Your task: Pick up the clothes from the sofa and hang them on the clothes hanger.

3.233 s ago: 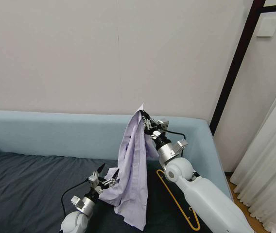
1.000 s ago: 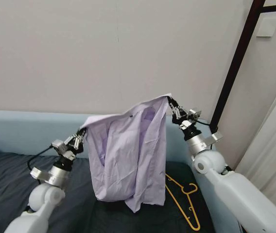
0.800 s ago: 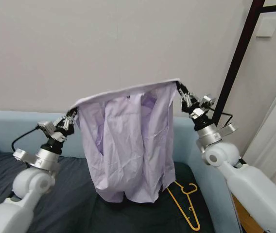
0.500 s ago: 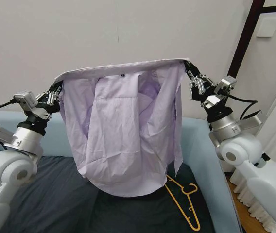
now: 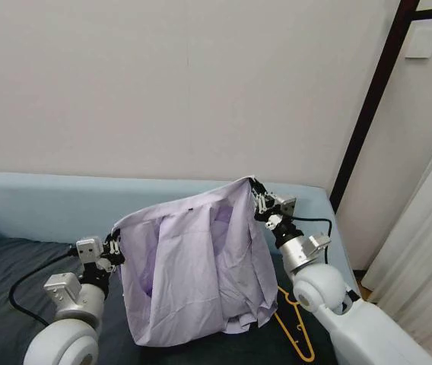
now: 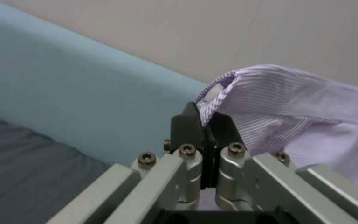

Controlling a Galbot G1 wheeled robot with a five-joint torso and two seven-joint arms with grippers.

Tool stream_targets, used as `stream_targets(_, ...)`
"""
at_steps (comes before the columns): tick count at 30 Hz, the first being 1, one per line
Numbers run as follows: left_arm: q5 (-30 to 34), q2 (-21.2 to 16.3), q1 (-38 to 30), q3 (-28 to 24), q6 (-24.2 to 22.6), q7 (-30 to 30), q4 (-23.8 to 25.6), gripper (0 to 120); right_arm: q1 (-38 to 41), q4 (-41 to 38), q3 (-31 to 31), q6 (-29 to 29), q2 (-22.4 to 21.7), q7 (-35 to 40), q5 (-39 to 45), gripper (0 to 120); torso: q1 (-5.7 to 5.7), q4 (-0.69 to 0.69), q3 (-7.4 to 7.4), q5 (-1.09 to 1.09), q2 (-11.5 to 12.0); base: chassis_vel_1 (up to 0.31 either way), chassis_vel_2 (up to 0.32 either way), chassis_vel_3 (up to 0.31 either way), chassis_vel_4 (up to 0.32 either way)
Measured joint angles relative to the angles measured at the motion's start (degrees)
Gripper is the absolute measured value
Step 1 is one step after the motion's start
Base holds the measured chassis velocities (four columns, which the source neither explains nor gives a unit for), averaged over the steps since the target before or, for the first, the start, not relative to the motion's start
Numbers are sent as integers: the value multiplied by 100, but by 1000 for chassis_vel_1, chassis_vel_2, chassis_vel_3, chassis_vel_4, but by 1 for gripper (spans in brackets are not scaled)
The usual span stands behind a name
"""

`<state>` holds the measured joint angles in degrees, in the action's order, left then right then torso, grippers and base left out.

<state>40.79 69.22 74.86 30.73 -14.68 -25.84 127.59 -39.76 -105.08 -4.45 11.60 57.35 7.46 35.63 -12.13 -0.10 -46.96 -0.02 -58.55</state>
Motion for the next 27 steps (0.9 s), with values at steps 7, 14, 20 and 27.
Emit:
stream_targets(7, 534, -154, -281, 205, 262, -162, 237, 0, 389, 189, -109, 566, -162, -406, 702, 0, -1, 4, 0, -2, 0, 0, 0, 0, 0)
stream_targets(14, 1612, -1766, -646, 981, 730, -131, 816, 0, 970, -294, 6, 713, -686, -514, 1887, 0, -1, 2, 1, -1, 0, 0, 0, 0, 0)
stream_targets(20, 1410, -1697, -574, 1320, 311, -335, 1262, 0, 724, -1344, 275, 138, -746, 82, 1852, 0, 0, 1, 1, -2, 0, 0, 0, 0, 0)
stream_targets(27, 212, -465, 56, 879, 54, -400, 1068, 0, -103, -915, 78, -161, -164, 625, 826, 0, 0, 6, 1, -1, 0, 0, 0, 0, 0)
